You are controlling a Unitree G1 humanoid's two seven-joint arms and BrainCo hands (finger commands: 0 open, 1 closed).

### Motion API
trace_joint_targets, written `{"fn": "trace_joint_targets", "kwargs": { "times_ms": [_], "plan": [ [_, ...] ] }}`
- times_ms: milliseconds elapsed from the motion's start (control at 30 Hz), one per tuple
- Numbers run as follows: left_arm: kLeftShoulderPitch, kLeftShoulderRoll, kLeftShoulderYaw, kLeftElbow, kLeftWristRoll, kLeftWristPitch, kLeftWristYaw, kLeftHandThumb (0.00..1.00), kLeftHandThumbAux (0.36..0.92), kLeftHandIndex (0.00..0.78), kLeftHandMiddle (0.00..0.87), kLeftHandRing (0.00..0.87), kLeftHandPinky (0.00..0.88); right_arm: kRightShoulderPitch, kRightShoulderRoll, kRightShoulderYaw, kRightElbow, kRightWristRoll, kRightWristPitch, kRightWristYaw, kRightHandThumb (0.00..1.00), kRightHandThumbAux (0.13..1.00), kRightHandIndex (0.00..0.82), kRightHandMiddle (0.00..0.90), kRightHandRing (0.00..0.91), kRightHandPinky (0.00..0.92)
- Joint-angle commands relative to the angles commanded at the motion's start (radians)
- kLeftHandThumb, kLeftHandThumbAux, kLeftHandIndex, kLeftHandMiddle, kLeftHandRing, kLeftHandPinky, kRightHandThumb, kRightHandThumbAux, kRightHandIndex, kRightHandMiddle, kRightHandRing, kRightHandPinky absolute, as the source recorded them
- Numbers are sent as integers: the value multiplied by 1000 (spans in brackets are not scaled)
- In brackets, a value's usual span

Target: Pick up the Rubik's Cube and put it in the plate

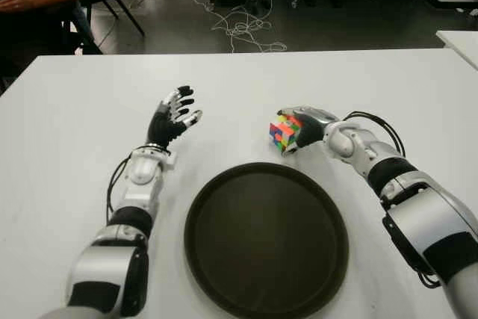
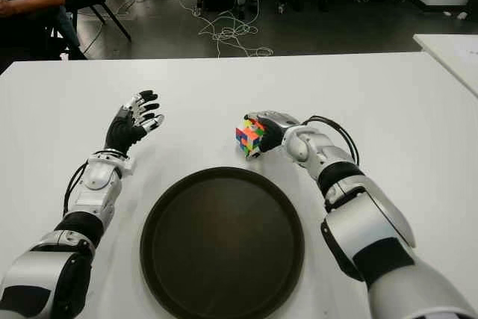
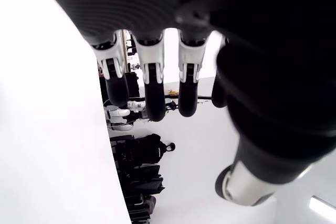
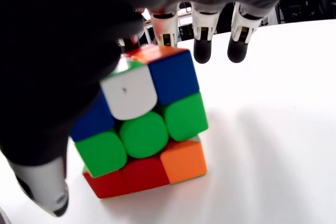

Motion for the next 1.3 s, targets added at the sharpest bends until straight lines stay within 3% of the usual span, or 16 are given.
{"fn": "trace_joint_targets", "kwargs": {
  "times_ms": [667, 1167, 1300],
  "plan": [
    [-1, -1, 3, 0, -4, -1, -2, 51, 792, 177, 180, 161, 154, 5, 7, 5, 7, -4, 30, -8, 0, 673, 27, 38, 30, 12],
    [-3, -3, 1, -3, -3, 17, 3, 25, 800, 173, 179, 152, 134, 6, 8, 24, 8, -17, 25, -20, 0, 714, 32, 45, 41, 27],
    [-2, -2, 1, -4, -2, 13, 1, 26, 799, 175, 180, 156, 143, 10, 2, 34, 4, -27, 7, -71, 0, 746, 59, 80, 87, 83]
  ]
}}
